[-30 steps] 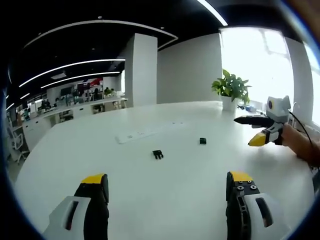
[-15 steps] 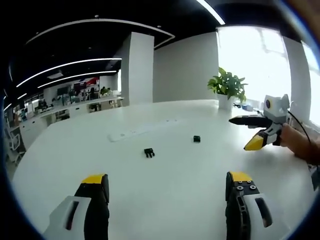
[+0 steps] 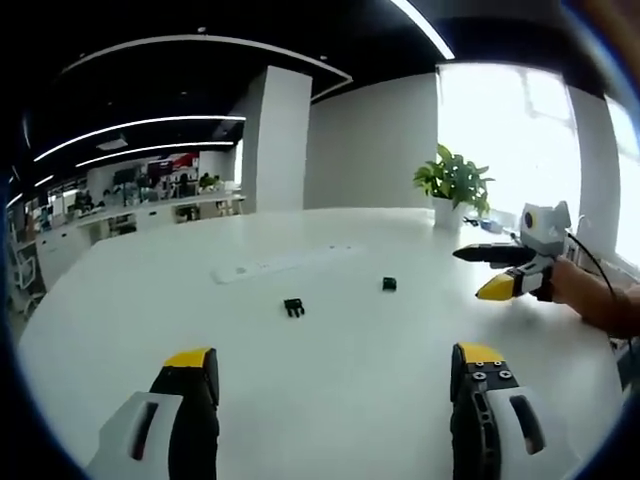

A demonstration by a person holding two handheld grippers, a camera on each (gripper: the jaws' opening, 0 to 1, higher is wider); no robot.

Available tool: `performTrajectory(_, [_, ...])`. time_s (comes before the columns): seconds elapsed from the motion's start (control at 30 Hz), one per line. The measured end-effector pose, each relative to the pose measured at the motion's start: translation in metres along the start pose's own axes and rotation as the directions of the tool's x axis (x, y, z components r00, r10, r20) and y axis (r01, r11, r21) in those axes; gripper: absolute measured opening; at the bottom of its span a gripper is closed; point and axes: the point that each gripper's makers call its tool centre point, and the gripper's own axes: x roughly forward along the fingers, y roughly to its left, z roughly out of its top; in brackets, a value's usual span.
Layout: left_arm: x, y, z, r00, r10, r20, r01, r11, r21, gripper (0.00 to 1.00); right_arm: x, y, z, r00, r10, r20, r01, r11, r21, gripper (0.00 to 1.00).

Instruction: Snap the two parts of the plastic buckle together until the buckle closes and remains connected.

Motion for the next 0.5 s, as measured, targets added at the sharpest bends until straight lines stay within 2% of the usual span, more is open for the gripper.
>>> performTrajectory(0.13, [-0.001, -0.006, 0.002, 1.0, -0.003, -0.001, 0.003, 0.999, 0.041, 0.98, 0.002, 0.007, -0.001, 1.0, 0.025, -0.01, -0.026, 1.0, -0.017, 0.85])
performTrajectory(0.23, [-0.002, -0.007, 0.004, 1.0, 0.001, 0.009, -0.001, 0.999, 0.032, 0.98, 0.004, 0.011, -0.006, 0.999, 0.031, -0.024, -0.032, 0.999, -0.021, 0.84])
performTrajectory(0.43, [0.002, -0.009, 0.001, 1.0, 0.022, -0.012, -0.021, 0.997, 0.072, 0.98, 0.004, 0.016, -0.004, 0.999, 0.037, -0.025, -0.038, 0.999, -0.032, 0.84])
performTrajectory(0.5, [0.003, -0.013, 0.002, 1.0, 0.002, -0.006, -0.002, 0.999, 0.048, 0.98, 0.005, 0.021, -0.002, 0.999, 0.047, -0.027, -0.048, 0.998, -0.044, 0.84])
